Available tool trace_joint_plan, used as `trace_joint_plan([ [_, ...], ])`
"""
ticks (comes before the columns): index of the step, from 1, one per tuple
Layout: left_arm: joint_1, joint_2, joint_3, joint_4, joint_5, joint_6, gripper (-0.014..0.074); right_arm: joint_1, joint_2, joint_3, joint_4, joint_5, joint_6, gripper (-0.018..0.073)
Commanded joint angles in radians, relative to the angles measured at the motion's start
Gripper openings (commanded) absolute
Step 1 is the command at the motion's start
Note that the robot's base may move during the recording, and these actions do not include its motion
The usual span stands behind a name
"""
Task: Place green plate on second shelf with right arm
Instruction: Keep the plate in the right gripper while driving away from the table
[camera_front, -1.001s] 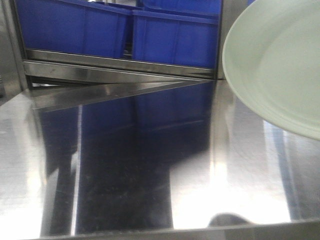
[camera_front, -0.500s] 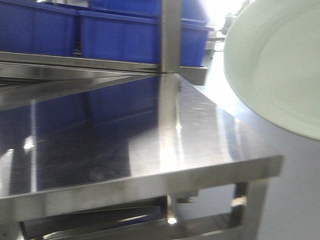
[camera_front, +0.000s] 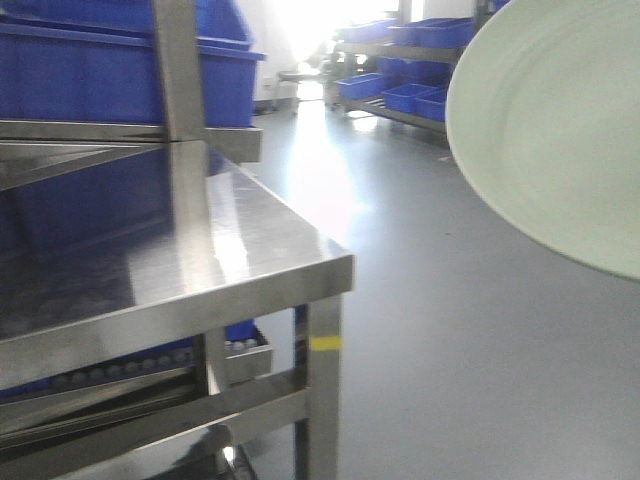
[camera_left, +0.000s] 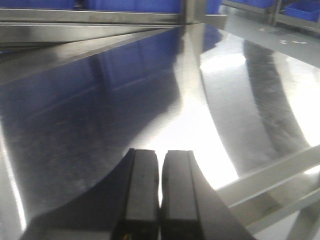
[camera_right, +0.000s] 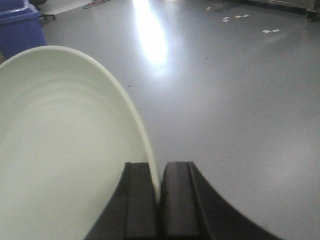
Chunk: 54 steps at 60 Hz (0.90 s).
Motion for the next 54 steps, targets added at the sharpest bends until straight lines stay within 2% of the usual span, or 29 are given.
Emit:
trace_joint_plan([
  [1, -0.001, -0.021, 0.040, -0.001, -0.078, 0.002, 0.0124, -0.006, 0.002, -0.032, -0.001, -0.109, -0.001, 0.0054],
  [54, -0.001, -0.021, 0.040, -0.001, -0.078, 0.002, 0.0124, -0.006, 0.002, -0.032, -0.001, -0.109, -0.001, 0.0054],
])
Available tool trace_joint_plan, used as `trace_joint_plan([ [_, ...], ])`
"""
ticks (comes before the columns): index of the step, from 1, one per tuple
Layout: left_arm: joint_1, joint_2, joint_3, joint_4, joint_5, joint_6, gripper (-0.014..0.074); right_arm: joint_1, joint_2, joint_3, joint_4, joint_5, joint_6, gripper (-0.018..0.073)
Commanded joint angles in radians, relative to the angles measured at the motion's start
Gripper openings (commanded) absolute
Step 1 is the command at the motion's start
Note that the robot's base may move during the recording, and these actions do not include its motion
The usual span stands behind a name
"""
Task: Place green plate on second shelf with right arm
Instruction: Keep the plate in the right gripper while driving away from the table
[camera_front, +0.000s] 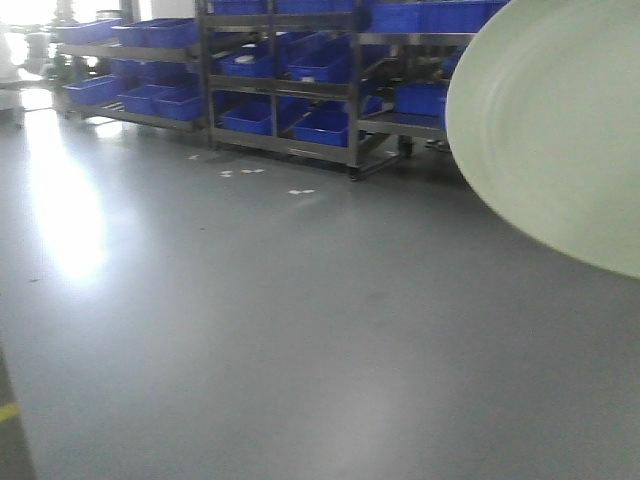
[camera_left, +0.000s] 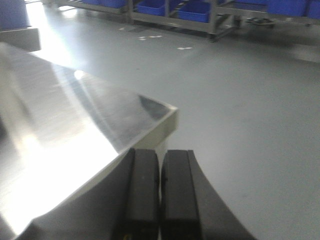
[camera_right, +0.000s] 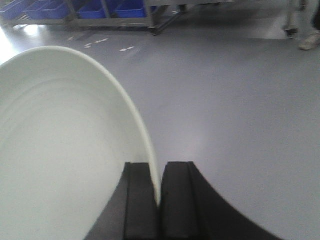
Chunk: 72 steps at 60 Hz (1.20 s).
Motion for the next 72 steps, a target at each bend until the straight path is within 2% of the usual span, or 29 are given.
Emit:
trace_joint_plan([
  [1, -0.001, -0.021, 0.040, -0.001, -0.078, 0.002, 0.0124, -0.006, 0.002, -0.032, -0.001, -0.109, -0.001, 0.0054],
  [72, -0.001, -0.021, 0.040, -0.001, -0.078, 0.002, 0.0124, -0.006, 0.002, -0.032, -0.001, -0.109, -0.001, 0.0054],
])
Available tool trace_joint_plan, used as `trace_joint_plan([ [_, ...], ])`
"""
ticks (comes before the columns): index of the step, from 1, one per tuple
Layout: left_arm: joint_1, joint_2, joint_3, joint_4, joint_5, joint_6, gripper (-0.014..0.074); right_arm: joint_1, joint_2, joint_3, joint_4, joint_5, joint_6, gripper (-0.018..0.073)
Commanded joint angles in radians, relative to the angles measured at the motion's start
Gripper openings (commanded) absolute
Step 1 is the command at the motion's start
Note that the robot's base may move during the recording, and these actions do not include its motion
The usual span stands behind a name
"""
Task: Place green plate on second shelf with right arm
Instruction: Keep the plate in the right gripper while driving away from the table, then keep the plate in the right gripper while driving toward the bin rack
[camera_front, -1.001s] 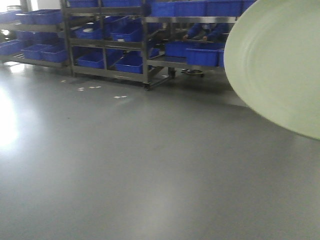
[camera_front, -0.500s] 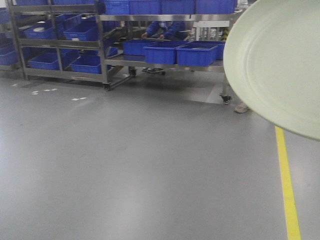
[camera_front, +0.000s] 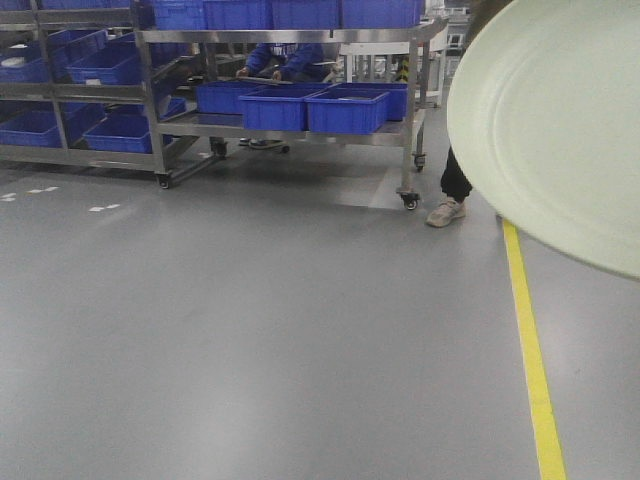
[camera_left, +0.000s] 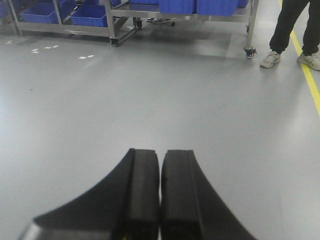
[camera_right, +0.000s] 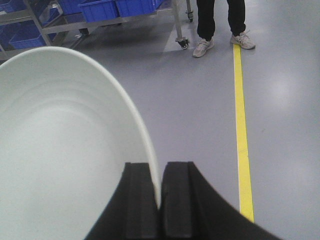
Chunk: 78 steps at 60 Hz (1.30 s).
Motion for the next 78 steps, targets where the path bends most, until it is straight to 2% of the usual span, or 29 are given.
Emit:
trace_joint_plan([
  [1, -0.001, -0.021, 0.040, -0.001, -0.080, 0.002, 0.0124, -0.006, 0.002, -0.032, -0.001, -0.109, -0.001, 0.0054],
  [78, -0.001, -0.021, 0.040, -0.001, -0.080, 0.002, 0.0124, -0.006, 0.002, -0.032, -0.001, -0.109, -0.001, 0.0054],
])
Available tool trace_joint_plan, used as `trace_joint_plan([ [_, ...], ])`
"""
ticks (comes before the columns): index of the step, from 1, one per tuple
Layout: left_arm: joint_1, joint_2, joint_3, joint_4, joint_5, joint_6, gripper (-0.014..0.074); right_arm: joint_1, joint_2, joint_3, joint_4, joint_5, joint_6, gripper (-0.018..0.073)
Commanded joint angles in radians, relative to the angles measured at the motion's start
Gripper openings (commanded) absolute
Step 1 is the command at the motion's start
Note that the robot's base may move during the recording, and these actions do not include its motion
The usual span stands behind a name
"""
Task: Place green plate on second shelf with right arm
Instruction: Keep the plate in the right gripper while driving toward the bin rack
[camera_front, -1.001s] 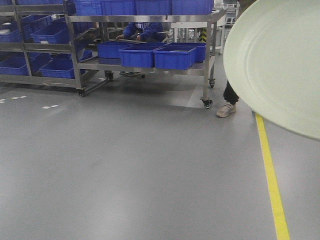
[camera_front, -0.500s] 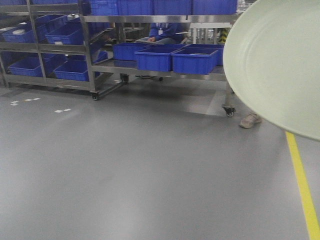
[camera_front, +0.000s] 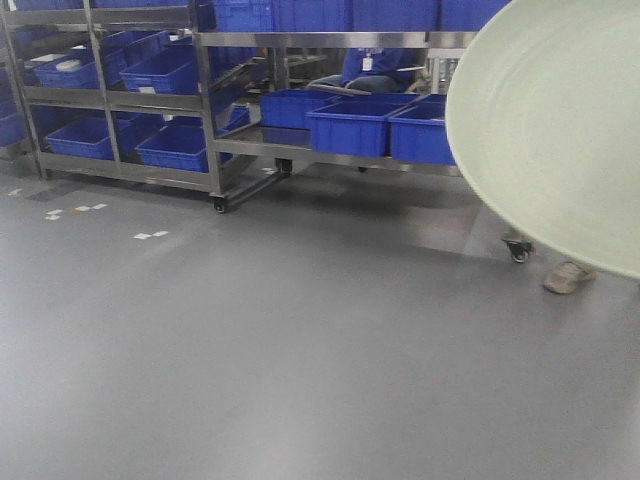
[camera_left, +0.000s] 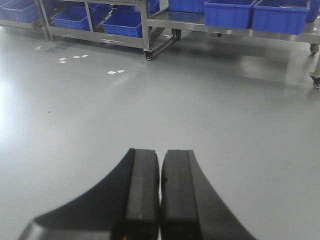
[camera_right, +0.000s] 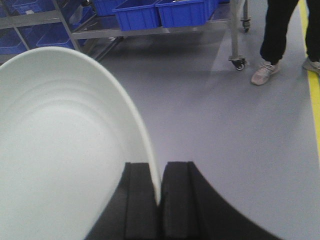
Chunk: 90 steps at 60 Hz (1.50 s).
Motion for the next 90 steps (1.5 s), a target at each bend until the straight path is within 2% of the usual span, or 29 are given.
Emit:
trace_joint_plan([
  [1, -0.001, -0.021, 0.040, -0.001, -0.080, 0.002, 0.0124, -0.006, 0.002, -0.032, -0.001, -0.109, -0.001, 0.0054],
  [90, -0.001, -0.021, 0.040, -0.001, -0.080, 0.002, 0.0124, -0.006, 0.002, -0.032, -0.001, -0.109, -0.001, 0.0054],
])
